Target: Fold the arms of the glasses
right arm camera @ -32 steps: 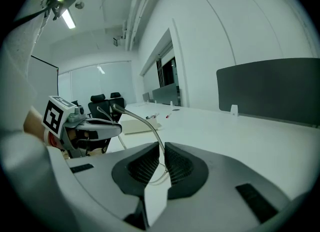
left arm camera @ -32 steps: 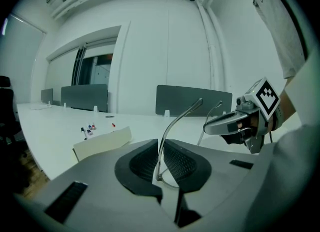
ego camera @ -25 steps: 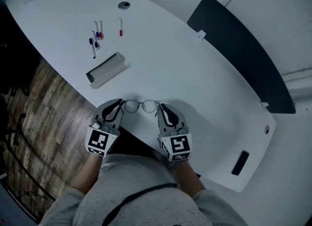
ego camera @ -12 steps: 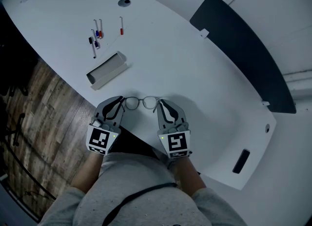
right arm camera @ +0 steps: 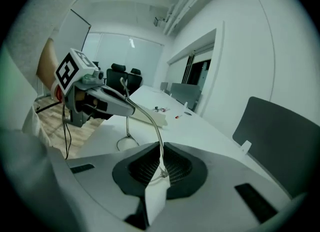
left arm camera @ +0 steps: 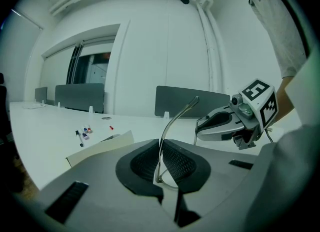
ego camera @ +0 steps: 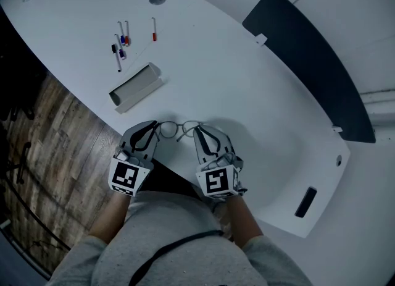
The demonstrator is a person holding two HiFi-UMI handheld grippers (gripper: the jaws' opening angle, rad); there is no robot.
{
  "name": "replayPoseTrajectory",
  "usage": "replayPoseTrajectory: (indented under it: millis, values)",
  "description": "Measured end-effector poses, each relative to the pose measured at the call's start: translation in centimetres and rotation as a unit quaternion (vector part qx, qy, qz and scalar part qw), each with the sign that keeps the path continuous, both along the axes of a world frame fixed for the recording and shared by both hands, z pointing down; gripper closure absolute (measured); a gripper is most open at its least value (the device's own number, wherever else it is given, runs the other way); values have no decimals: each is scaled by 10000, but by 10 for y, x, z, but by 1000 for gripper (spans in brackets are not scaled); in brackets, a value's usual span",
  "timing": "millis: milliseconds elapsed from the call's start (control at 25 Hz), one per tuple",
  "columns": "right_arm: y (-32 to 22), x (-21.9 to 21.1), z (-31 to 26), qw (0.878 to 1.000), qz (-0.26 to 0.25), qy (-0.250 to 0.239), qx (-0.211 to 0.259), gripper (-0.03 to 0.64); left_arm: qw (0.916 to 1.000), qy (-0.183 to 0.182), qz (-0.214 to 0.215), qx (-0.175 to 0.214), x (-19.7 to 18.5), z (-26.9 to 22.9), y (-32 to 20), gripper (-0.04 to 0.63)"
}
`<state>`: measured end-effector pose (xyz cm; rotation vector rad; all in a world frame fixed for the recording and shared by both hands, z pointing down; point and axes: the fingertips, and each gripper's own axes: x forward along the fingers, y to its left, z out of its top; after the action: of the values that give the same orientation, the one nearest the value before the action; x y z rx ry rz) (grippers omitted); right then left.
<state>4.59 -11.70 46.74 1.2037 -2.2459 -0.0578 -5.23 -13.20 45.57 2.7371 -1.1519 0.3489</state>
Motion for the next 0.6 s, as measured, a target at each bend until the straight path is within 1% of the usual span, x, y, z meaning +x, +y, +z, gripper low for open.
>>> replayPoseTrajectory:
  millis: [200, 320, 600]
  values:
    - [1, -11, 6, 9985, -334, 432, 48, 583, 10000, 60, 25, 25, 2, -4, -1, 563]
    - [-3, -17, 9, 9978, -418, 514, 2, 583, 9998, -94, 94, 119, 1, -2, 0, 563]
    - [-5, -30, 20, 9946, -723, 740, -109, 583, 9999, -73, 84, 51, -3, 4, 1, 565]
